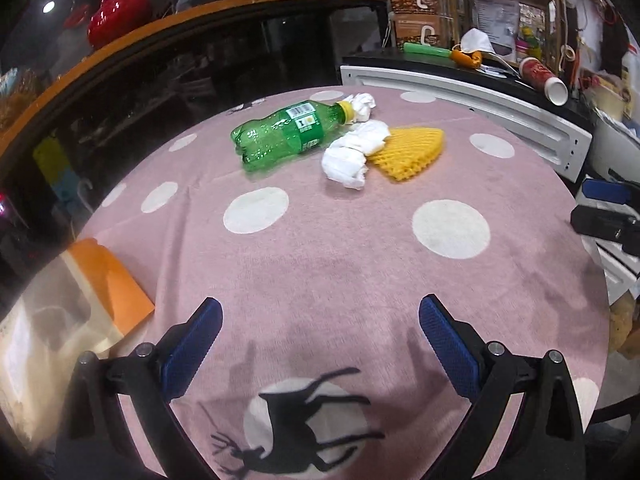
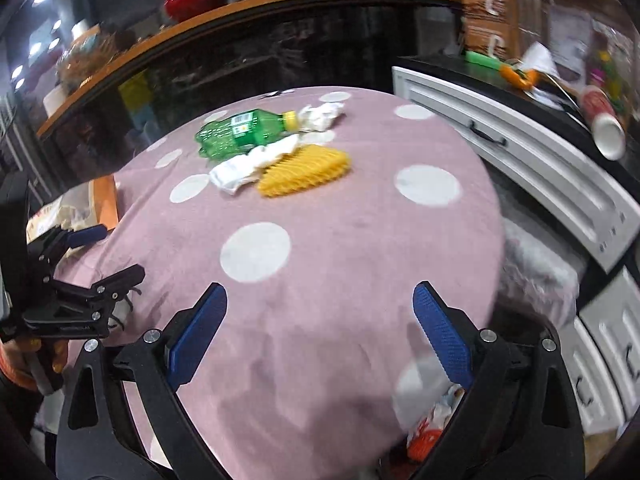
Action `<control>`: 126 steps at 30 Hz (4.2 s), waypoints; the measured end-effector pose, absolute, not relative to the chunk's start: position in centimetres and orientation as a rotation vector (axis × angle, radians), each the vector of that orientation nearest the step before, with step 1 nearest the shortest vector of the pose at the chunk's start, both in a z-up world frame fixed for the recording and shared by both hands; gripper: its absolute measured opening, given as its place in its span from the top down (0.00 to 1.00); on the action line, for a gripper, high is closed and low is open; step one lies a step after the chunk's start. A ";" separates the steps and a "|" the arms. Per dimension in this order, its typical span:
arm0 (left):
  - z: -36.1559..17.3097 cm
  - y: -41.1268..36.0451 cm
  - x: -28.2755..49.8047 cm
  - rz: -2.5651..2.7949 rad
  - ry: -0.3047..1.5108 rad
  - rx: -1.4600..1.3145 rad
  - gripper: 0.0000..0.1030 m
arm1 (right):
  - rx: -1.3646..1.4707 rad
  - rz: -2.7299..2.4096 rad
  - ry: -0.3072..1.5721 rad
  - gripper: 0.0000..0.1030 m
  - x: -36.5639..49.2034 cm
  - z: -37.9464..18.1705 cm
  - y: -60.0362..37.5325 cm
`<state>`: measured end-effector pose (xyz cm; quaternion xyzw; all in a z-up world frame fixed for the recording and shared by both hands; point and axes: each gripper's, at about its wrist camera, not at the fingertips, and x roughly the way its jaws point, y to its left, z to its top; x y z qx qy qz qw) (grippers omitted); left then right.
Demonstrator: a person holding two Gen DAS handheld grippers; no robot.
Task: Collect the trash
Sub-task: 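Grasp the yellow foam net with the right tool, then grasp the white tissue with the left tool while the right tool lifts the yellow net, then carry the yellow net into the black bin and open the right tool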
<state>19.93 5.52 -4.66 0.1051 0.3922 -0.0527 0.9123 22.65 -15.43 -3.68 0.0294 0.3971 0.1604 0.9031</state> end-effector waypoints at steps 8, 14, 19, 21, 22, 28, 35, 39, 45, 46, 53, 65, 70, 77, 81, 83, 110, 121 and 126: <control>-4.5 6.4 23.4 -0.117 0.842 0.119 0.05 | -0.055 0.410 0.872 0.10 28.7 -4.0 -11.7; -4.8 6.5 24.8 -0.106 0.854 0.096 0.05 | -0.124 0.427 0.900 0.10 34.2 -4.7 -9.0; -5.1 6.9 26.6 -0.110 0.873 0.069 0.05 | -0.201 0.434 0.924 0.10 37.9 -5.8 -6.8; -5.0 6.9 27.1 -0.114 0.875 0.052 0.05 | -0.232 0.427 0.927 0.25 39.0 -6.2 -6.3; -5.0 6.9 27.5 -0.115 0.878 0.042 0.05 | -0.239 0.427 0.938 0.29 39.4 -6.5 -6.2; -5.4 6.1 28.6 -0.120 0.887 0.060 0.05 | -0.240 0.464 0.919 0.74 39.3 -6.4 -6.9; -5.2 5.1 29.6 -0.124 0.885 0.055 0.06 | -0.206 0.451 0.861 0.88 36.6 -4.8 -8.8; -5.3 4.0 30.8 -0.122 0.888 0.085 0.06 | -0.184 0.436 0.828 0.88 34.3 -3.7 -10.3; -6.3 2.4 33.7 -0.107 0.925 0.121 0.18 | -0.124 0.420 0.806 0.88 31.5 -2.6 -13.1; -6.6 2.1 34.2 -0.100 0.933 0.128 0.22 | -0.113 0.414 0.801 0.88 31.1 -2.5 -13.5; -6.8 1.8 35.2 -0.095 0.942 0.081 0.57 | -0.078 0.396 0.773 0.88 28.7 -1.8 -15.3; -4.2 2.5 30.8 -0.092 0.836 0.004 0.93 | -0.016 0.379 0.760 0.88 25.9 -2.4 -15.9; -2.4 2.9 27.6 -0.099 0.766 0.004 0.93 | 0.008 0.374 0.753 0.88 24.1 -2.4 -16.5; -1.0 2.8 22.4 -0.132 0.710 -0.015 0.93 | 0.022 0.366 0.733 0.88 20.6 -2.1 -17.3; -0.6 2.1 19.6 -0.146 0.673 0.006 0.93 | 0.025 0.358 0.726 0.88 18.7 -2.0 -17.8; -0.6 1.4 18.1 -0.150 0.647 0.034 0.93 | 0.028 0.353 0.725 0.88 17.6 -2.0 -18.3; -3.2 -10.0 10.9 -0.426 0.673 0.090 0.93 | 0.128 0.062 0.906 0.88 12.3 -10.1 -30.7; -5.9 -14.8 10.6 -0.509 0.731 0.151 0.93 | 0.206 -0.023 1.024 0.88 13.8 -16.0 -33.2; -7.0 -16.7 10.5 -0.531 0.750 0.192 0.93 | 0.262 -0.030 1.079 0.60 14.3 -18.2 -34.0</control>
